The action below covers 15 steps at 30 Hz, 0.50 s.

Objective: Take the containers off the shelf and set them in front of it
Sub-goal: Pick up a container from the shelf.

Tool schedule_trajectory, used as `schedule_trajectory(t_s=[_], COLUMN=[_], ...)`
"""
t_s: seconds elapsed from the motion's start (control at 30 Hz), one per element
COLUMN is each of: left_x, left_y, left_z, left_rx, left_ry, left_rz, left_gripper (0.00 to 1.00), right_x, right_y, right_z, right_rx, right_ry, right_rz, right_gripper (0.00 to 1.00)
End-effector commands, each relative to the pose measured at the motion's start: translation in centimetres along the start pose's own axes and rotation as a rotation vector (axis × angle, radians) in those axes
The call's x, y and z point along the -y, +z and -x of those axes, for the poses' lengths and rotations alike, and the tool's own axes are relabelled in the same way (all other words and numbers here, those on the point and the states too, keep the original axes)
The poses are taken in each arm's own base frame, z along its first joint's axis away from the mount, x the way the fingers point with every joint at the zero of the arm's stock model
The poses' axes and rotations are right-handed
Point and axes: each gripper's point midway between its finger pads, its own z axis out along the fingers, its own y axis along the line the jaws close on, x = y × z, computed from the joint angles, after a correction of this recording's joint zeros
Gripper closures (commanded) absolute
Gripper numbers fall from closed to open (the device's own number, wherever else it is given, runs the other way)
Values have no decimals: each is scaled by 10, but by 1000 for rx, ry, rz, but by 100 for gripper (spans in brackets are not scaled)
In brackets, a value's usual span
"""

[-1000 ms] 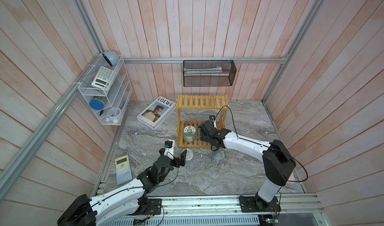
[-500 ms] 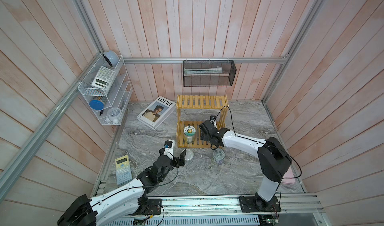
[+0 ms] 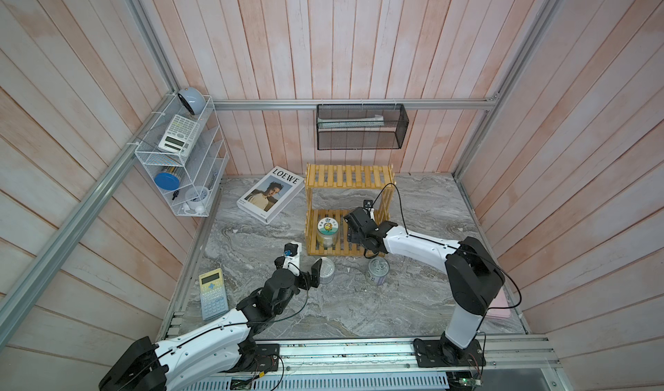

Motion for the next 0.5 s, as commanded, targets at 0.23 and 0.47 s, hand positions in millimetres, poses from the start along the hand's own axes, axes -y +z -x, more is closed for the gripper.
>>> schedule_trajectory(t_s=[0.23,0.47], left_x=[-2,-1], left_y=[2,3], left_z=[-4,-5], left_rx=[-13,-16], left_ry=[2,0], left_rz=[7,7], left_gripper=[0,0], right_x=[-7,-9], right_y=[-34,-59], right_z=[16,22], right_rx=[5,47], right_ry=[-30,-60], right_rz=[89,130], right_gripper=[30,32])
